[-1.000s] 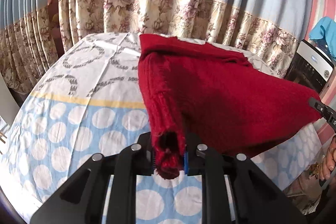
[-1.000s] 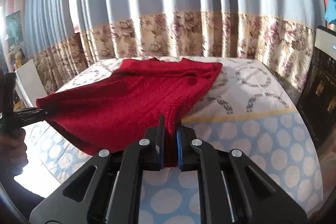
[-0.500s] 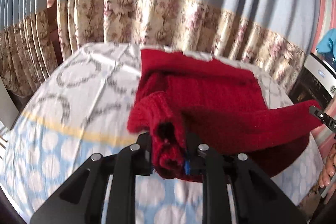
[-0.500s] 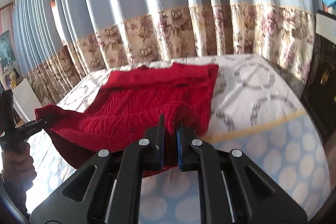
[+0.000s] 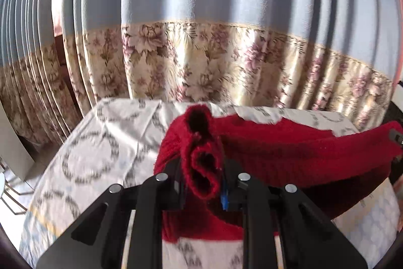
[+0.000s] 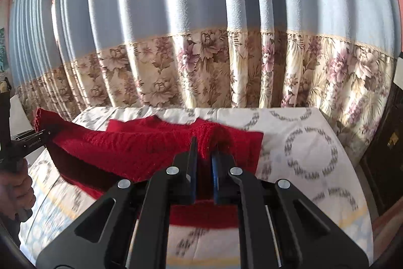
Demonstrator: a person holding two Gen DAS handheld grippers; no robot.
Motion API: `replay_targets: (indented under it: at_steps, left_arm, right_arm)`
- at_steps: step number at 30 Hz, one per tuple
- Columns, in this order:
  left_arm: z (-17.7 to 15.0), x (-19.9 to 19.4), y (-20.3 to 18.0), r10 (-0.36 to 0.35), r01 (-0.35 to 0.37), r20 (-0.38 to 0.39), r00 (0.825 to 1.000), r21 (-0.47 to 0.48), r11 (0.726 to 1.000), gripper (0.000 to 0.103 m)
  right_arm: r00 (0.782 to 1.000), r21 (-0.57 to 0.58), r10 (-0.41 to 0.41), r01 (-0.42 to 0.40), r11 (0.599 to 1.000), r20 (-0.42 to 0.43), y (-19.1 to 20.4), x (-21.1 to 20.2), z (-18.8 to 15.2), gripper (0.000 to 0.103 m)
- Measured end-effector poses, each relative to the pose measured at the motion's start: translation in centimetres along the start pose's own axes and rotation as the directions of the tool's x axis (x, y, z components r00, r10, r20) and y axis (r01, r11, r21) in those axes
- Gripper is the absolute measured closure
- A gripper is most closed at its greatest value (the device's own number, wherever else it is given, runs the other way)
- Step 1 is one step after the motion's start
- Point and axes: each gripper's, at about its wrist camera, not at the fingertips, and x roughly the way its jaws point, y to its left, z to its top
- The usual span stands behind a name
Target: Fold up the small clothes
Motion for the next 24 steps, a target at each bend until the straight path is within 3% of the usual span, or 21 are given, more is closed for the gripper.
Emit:
replay_targets:
  at_steps: [5,12,15,16,18,21,23,24]
  left_arm:
    - [2.3,5.4,-1.2,0.045,-0.044,-0.009,0.999,0.044,0.998,0.082]
    - [4.6,13.9,-1.7,0.063,-0.060,-0.097,0.993,0.028,0.998,0.079]
    - [5.6,17.6,-1.4,0.102,-0.101,-0.106,0.989,0.018,0.995,0.059]
    - [6.1,18.7,-1.3,0.141,-0.139,-0.097,0.985,0.027,0.990,0.044]
    - [6.9,20.6,-0.8,0.208,-0.205,-0.088,0.974,0.043,0.978,0.043]
    - [8.2,21.2,0.4,0.218,-0.214,-0.093,0.971,0.049,0.976,0.037]
    - [8.5,19.3,0.9,0.247,-0.246,-0.020,0.969,0.058,0.968,0.028]
    - [8.5,18.5,1.0,0.263,-0.263,0.005,0.965,0.067,0.962,0.027]
  right_arm:
    - [0.999,0.036,-0.030,0.031,0.999,-0.028,-1.5,5.4,2.2,0.094]
    - [0.991,0.077,-0.084,0.092,0.993,-0.103,-3.3,13.3,3.7,0.094]
    - [0.978,0.087,-0.134,0.149,0.985,-0.161,-4.2,18.0,3.9,0.093]
    - [0.973,0.094,-0.142,0.161,0.982,-0.181,-4.5,19.3,4.0,0.093]
    - [0.961,0.128,-0.130,0.165,0.978,-0.246,-5.5,22.7,4.1,0.092]
    - [0.960,0.154,-0.081,0.125,0.980,-0.267,-5.8,24.0,4.6,0.072]
    - [0.975,0.134,-0.102,0.129,0.982,-0.195,-5.4,22.5,5.4,0.007]
    - [0.983,0.108,-0.144,0.156,0.982,-0.111,-5.2,21.1,6.0,0.003]
